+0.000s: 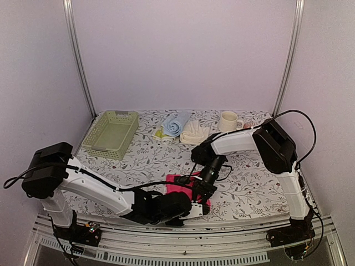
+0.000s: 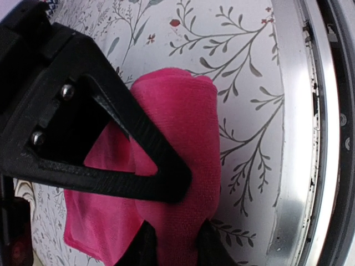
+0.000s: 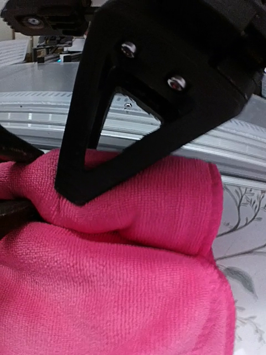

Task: Roll the towels
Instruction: Roll the towel at the center of the board.

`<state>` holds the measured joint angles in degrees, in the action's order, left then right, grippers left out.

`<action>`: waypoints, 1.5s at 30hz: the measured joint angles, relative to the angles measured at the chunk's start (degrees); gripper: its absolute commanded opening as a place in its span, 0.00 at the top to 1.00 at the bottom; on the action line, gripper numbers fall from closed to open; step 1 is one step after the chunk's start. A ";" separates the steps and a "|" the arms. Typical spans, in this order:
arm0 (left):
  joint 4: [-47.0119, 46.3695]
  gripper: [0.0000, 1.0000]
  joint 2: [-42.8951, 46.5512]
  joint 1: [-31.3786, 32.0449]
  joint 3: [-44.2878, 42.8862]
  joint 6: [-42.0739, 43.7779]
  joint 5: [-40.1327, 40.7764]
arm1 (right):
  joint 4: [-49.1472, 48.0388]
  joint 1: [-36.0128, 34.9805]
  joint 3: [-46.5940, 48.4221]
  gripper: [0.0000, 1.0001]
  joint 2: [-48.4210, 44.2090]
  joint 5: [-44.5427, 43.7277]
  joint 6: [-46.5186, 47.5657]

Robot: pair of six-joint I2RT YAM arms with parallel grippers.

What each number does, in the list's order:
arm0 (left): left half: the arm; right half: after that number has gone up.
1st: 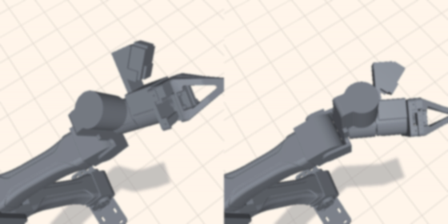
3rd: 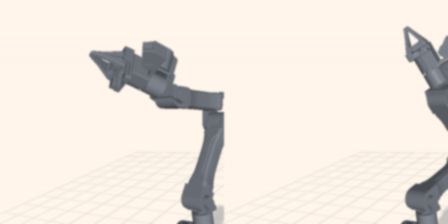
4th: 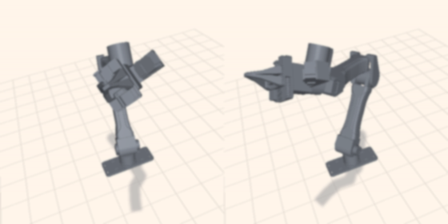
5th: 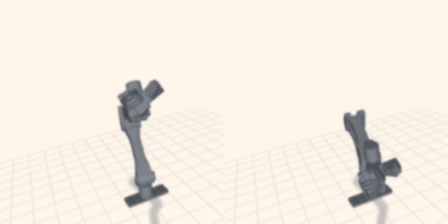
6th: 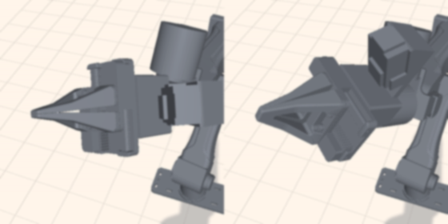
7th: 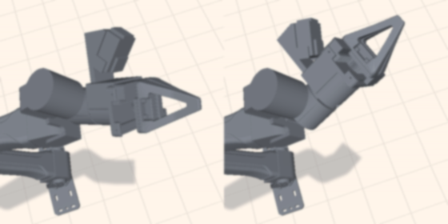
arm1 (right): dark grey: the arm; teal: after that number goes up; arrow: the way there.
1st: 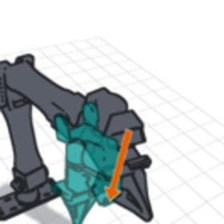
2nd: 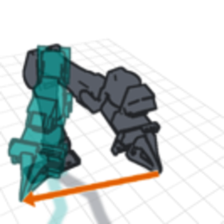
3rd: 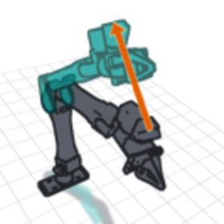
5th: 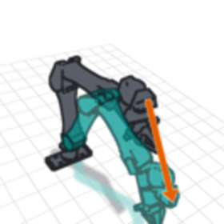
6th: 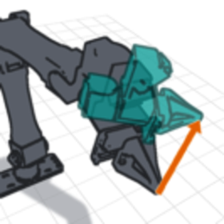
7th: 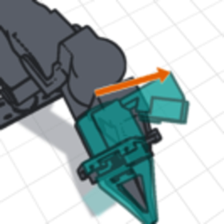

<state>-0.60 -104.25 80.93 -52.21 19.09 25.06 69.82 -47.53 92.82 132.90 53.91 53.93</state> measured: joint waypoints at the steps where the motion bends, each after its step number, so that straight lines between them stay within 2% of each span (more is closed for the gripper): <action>1: 0.20 0.83 -0.20 0.00 -0.37 -0.07 -0.02 | -0.09 0.02 -0.66 0.68 -0.83 -0.24 0.15; 6: 0.98 0.88 -0.50 -0.37 -1.81 -1.14 -2.47 | -0.94 1.29 -5.55 0.65 -8.63 -3.93 0.02; 9: 3.15 0.88 -0.44 -1.70 -3.02 -2.95 -6.84 | -2.27 3.43 -9.51 0.65 -17.20 -5.09 -1.49; 12: 6.21 0.89 -0.24 -5.09 -5.03 -5.68 -14.47 | -8.59 5.51 -16.11 0.65 -29.33 -6.54 -4.66; 17: 11.69 0.90 -0.85 -11.89 -8.87 -10.27 -29.51 | -23.37 6.27 -32.65 0.65 -53.02 -14.71 -10.45; 21: 15.89 0.91 -3.43 -16.74 -12.90 -13.31 -41.29 | -30.32 5.49 -41.29 0.62 -61.75 -20.70 -11.30; 24: 18.21 0.92 -5.86 -19.34 -15.87 -15.17 -48.30 | -33.57 3.13 -44.24 0.59 -61.33 -25.49 -11.30; 29: 19.47 0.93 -9.68 -22.25 -18.29 -18.01 -57.70 | -40.28 -7.08 -46.80 0.56 -57.79 -34.47 -11.30; 34: 19.32 0.95 -10.54 -23.91 -18.43 -20.20 -61.61 | -47.41 -14.19 -47.15 0.52 -52.15 -42.40 -11.23; 45: 17.51 0.98 -10.88 -26.05 -16.94 -22.58 -65.55 | -57.88 -17.11 -47.15 0.54 -42.77 -50.56 -9.66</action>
<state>16.91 -115.13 54.87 -69.14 -3.49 -40.49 11.94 -64.64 45.67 90.13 3.36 44.27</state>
